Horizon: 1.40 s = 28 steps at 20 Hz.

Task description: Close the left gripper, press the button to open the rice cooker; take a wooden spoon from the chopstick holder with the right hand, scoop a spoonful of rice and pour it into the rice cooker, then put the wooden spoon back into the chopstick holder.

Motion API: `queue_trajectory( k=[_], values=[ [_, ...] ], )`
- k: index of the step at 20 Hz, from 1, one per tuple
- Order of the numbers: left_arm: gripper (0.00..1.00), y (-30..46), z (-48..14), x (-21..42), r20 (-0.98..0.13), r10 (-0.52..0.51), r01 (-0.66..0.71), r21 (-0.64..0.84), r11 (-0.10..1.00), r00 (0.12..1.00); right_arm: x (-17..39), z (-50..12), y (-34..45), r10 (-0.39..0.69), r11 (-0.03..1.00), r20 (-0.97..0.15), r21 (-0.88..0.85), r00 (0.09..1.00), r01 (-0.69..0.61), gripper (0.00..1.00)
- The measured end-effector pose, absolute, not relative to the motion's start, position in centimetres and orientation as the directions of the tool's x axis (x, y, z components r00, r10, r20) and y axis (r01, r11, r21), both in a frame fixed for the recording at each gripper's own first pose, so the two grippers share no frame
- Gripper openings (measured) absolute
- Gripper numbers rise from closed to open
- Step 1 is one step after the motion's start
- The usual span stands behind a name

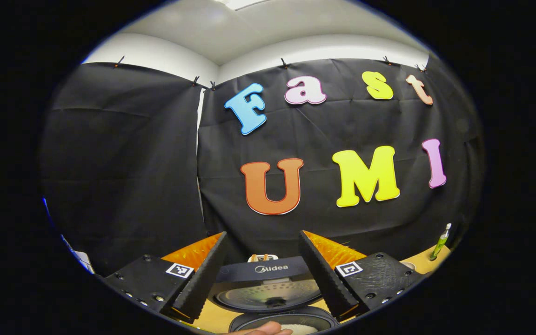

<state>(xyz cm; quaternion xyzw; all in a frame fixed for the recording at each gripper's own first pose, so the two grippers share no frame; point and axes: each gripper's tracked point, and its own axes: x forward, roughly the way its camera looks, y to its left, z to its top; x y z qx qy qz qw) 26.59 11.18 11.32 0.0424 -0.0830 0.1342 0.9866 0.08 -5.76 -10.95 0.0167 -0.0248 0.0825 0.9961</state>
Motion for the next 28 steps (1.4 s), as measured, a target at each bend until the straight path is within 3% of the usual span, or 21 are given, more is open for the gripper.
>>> queue_trajectory(
  k=[3,4,5,6,9,10,11,12,18,28],
  values=[
    [0.95,12.5,10.3,29.2,0.153,0.293,-0.303,0.042,0.952,0.944,0.1,-11.0,-5.9,0.154,0.987,0.066,0.024,0.986,-0.156,1.0],
    [0.9,12.8,10.0,29.8,0.143,0.297,-0.305,0.038,0.952,0.944,0.0,-10.7,-5.4,0.167,0.985,0.073,0.034,0.983,-0.17,1.0],
    [0.95,12.9,9.4,30.6,0.127,0.295,-0.302,0.041,0.952,0.947,-0.1,-10.7,-4.8,0.184,0.981,0.08,0.042,0.98,-0.187,0.99],
    [0.9,13.0,8.5,31.1,0.109,0.285,-0.291,0.044,0.956,0.952,-0.1,-10.7,-4.2,0.199,0.978,0.083,0.043,0.977,-0.203,1.0],
    [1.0,12.7,8.5,31.1,0.131,0.209,-0.201,-0.072,0.977,0.969,0.0,-11.0,-3.5,0.213,0.975,0.089,0.042,0.973,-0.218,1.0],
    [0.93,13.1,8.6,31.0,0.146,0.212,-0.202,-0.079,0.976,0.966,-0.1,-10.9,-3.5,0.209,0.976,0.09,0.04,0.974,-0.213,0.99],
    [0.99,13.0,8.4,30.9,0.155,0.209,-0.198,-0.085,0.976,0.965,0.0,-11.1,-3.6,0.199,0.979,0.085,0.038,0.976,-0.203,0.99],
    [0.98,12.7,8.1,30.8,0.16,0.208,-0.197,-0.079,0.977,0.965,-0.2,-11.2,-3.6,0.189,0.981,0.082,0.036,0.979,-0.192,0.99],
    [1.0,11.3,7.5,27.6,0.16,0.211,-0.202,-0.071,0.977,0.964,-2.2,-10.5,-3.5,0.168,0.984,0.094,0.044,0.981,-0.173,1.0],
    [0.98,8.5,3.7,22.3,0.097,0.165,-0.162,-0.041,0.986,0.981,-6.1,-8.7,-1.0,0.224,0.975,0.13,-0.021,0.966,-0.223,1.0]
  ],
)
